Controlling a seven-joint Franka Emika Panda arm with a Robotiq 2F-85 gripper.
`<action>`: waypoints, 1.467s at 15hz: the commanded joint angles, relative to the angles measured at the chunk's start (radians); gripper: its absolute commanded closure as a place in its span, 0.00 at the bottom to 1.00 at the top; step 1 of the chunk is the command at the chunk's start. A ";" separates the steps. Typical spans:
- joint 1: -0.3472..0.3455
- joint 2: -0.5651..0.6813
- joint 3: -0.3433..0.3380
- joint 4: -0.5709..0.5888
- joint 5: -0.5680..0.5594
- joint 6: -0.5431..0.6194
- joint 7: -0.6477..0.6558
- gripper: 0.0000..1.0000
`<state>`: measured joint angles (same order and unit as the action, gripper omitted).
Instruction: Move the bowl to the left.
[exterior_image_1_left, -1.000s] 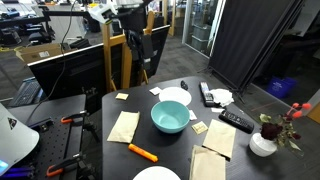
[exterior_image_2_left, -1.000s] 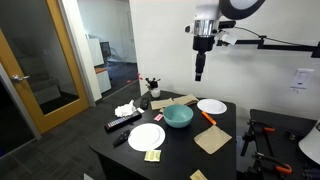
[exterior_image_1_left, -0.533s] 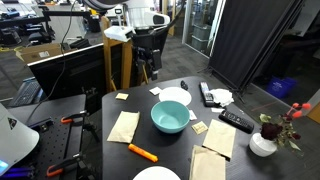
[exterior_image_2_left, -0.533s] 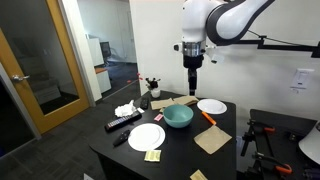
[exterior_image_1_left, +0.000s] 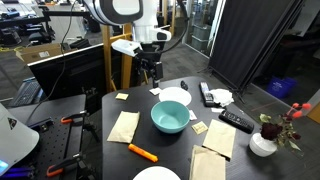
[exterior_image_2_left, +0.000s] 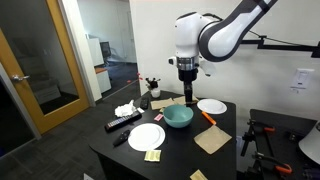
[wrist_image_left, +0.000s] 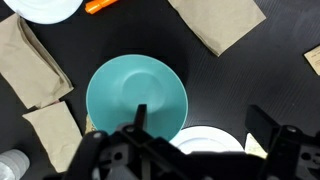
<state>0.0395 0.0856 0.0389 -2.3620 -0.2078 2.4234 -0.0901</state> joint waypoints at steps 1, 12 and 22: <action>0.008 0.062 -0.002 0.018 -0.020 0.058 0.048 0.00; 0.055 0.232 -0.035 0.062 -0.062 0.189 0.187 0.00; 0.095 0.377 -0.105 0.154 -0.074 0.216 0.273 0.00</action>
<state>0.1157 0.4223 -0.0375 -2.2455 -0.2731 2.6229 0.1439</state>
